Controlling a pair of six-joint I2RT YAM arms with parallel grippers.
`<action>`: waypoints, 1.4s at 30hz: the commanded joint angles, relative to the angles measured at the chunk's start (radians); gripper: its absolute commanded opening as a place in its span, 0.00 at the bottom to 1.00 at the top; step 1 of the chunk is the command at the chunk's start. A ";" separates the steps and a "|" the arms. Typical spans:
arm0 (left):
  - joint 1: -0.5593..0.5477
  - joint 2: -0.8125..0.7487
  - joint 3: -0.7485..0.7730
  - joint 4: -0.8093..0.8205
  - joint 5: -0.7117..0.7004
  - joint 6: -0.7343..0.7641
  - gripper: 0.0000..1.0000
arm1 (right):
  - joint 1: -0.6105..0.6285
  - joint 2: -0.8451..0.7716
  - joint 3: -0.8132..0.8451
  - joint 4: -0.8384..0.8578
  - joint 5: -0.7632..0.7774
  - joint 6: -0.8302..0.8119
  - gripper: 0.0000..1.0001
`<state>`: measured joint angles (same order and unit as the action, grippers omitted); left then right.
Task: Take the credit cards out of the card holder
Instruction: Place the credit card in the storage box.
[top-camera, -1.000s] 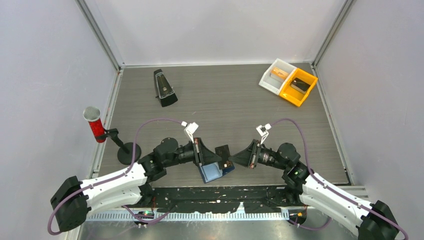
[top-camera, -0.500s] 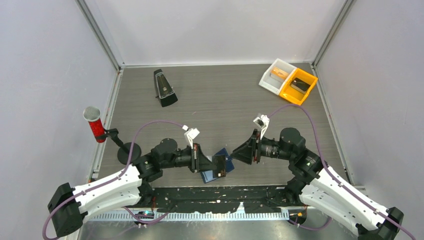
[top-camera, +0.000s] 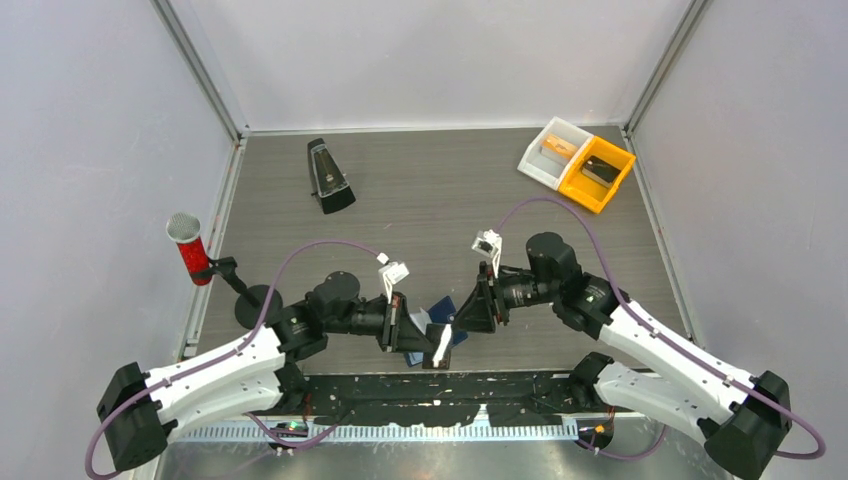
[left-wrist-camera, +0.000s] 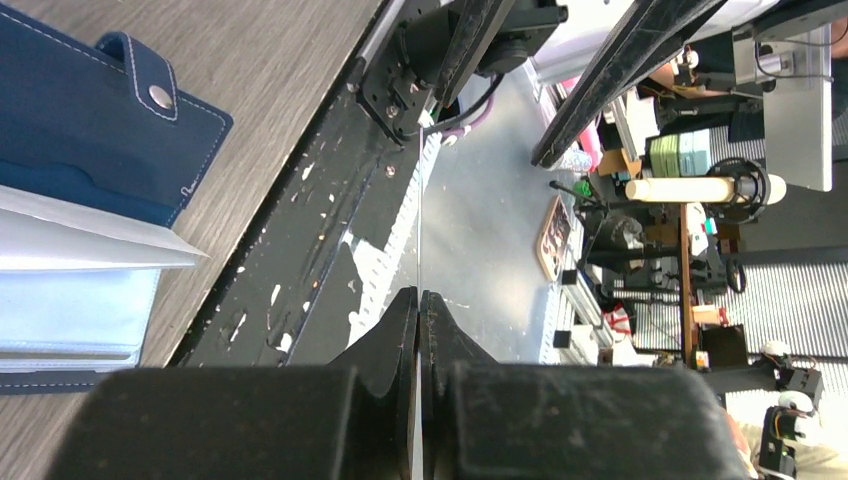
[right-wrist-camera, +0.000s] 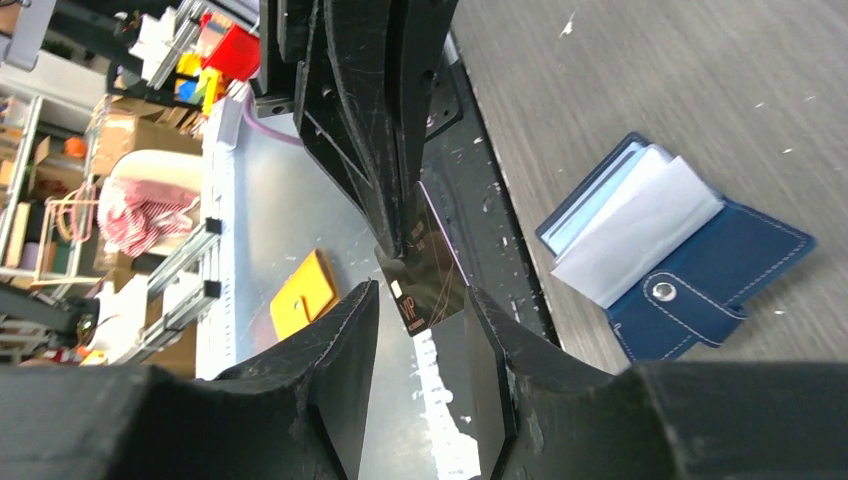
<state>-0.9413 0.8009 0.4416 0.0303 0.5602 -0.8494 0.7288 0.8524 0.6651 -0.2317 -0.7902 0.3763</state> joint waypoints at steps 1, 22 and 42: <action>-0.002 0.013 0.046 0.020 0.067 0.026 0.00 | -0.004 0.024 0.026 0.070 -0.110 -0.017 0.44; -0.003 0.039 0.044 0.054 0.120 0.023 0.00 | 0.019 0.140 0.046 0.088 -0.121 -0.050 0.48; -0.004 0.059 0.046 0.077 0.130 0.019 0.00 | 0.046 0.147 -0.051 0.194 -0.137 0.007 0.36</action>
<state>-0.9417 0.8627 0.4427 0.0601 0.6586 -0.8333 0.7670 1.0145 0.6312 -0.1108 -0.9070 0.3611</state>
